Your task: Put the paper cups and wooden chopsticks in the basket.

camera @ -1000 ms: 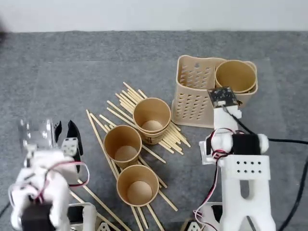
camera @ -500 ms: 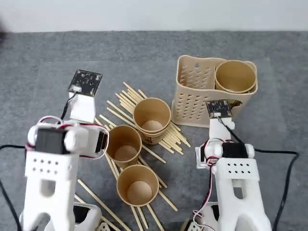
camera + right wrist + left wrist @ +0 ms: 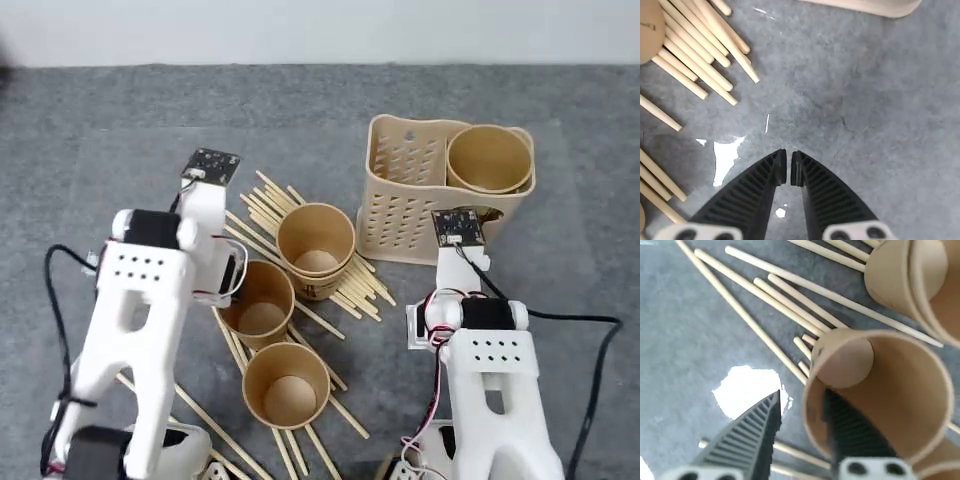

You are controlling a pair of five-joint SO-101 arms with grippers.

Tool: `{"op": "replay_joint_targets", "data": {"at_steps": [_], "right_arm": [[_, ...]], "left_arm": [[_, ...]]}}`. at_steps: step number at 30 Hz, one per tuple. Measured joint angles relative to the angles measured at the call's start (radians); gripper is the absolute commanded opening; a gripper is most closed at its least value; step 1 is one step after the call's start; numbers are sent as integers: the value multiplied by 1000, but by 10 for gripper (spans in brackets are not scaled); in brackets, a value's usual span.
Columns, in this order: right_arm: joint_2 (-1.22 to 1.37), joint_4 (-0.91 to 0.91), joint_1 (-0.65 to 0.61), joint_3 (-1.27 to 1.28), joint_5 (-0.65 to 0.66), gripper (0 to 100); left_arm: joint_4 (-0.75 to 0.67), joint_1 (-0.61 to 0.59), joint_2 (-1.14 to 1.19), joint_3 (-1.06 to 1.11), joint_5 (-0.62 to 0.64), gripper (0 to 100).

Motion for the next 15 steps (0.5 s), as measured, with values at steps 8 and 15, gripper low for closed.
{"op": "replay_joint_targets", "data": {"at_steps": [8,15], "right_arm": [[0,0,0,0,0,42],[0,0,-2,3,0,42]], "left_arm": [[-34,5,-35,2,0,12],[130,152,-278,-206,0,12]]}}
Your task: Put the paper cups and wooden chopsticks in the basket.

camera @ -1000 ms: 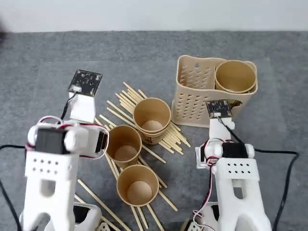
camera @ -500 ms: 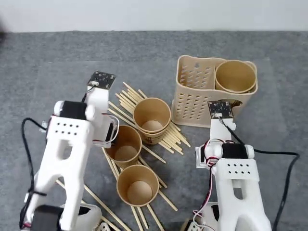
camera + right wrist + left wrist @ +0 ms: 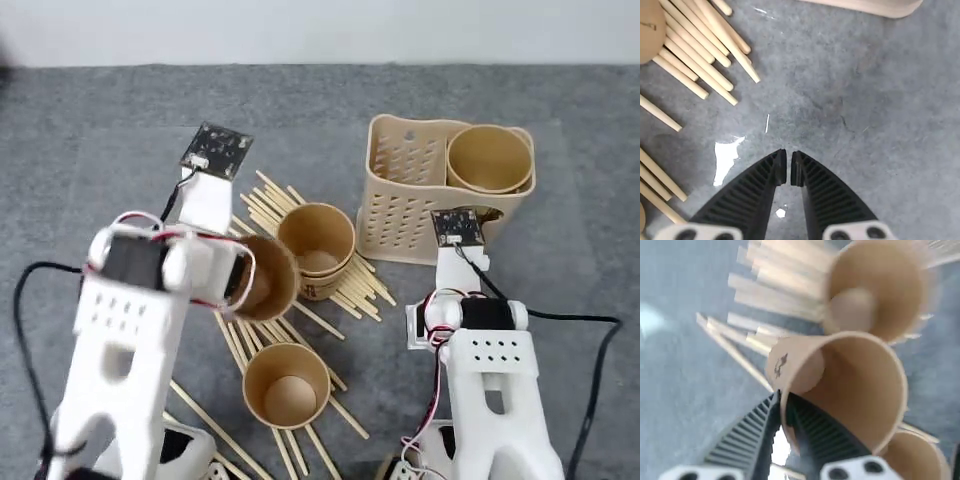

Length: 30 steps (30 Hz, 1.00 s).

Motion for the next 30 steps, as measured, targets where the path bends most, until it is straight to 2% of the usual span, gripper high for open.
{"op": "replay_joint_targets", "data": {"at_steps": [4,9,12,21,25,30], "right_arm": [[0,0,0,0,0,42],[0,0,31,0,0,42],[0,0,49,0,0,42],[0,0,49,0,0,42],[0,0,49,0,0,42],[0,0,49,0,-3,42]], "left_arm": [[34,103,-64,-130,18,12],[-5,126,-68,-239,135,12],[-94,129,-68,-273,209,12],[-482,149,-68,-281,485,12],[-614,244,-28,-262,528,12],[-741,345,144,-256,537,12]]}}
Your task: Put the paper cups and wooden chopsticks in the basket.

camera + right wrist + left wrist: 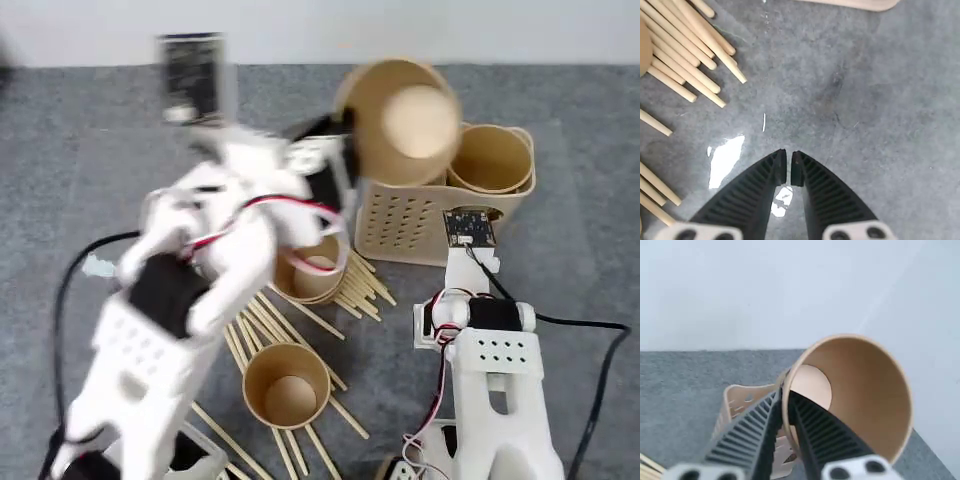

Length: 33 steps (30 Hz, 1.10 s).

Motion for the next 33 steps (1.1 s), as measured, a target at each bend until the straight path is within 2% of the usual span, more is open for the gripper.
{"op": "replay_joint_targets", "data": {"at_steps": [5,15,33], "right_arm": [[0,0,0,0,0,42],[0,0,0,0,0,42],[0,0,0,0,0,42]], "left_arm": [[-48,60,189,-29,0,12],[-49,101,474,-292,0,12],[-49,100,575,-470,0,12]]}}
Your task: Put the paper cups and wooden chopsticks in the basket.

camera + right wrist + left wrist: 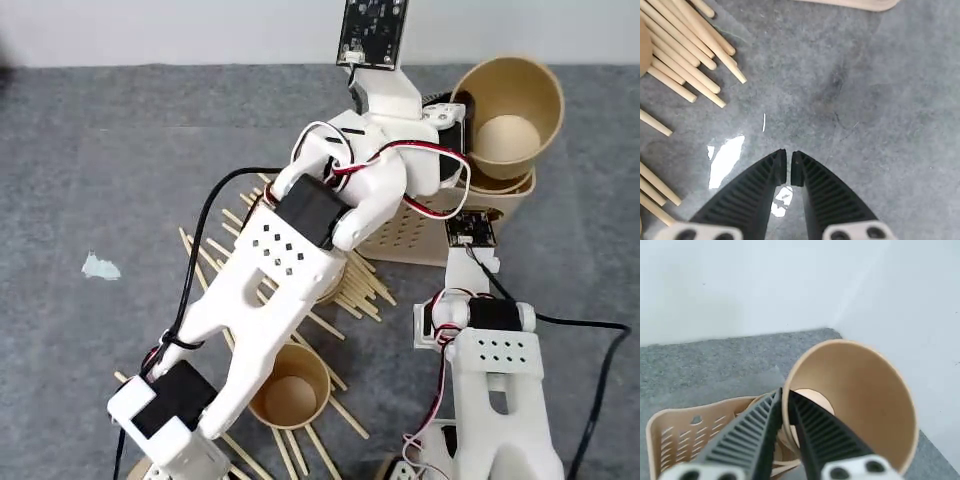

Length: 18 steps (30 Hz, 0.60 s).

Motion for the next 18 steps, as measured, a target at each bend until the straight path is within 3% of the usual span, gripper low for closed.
{"op": "replay_joint_targets", "data": {"at_steps": [14,18], "right_arm": [[0,2,0,0,0,42],[-3,2,0,0,0,42]], "left_arm": [[-29,-37,129,0,0,21],[18,-26,129,0,0,167]]}}
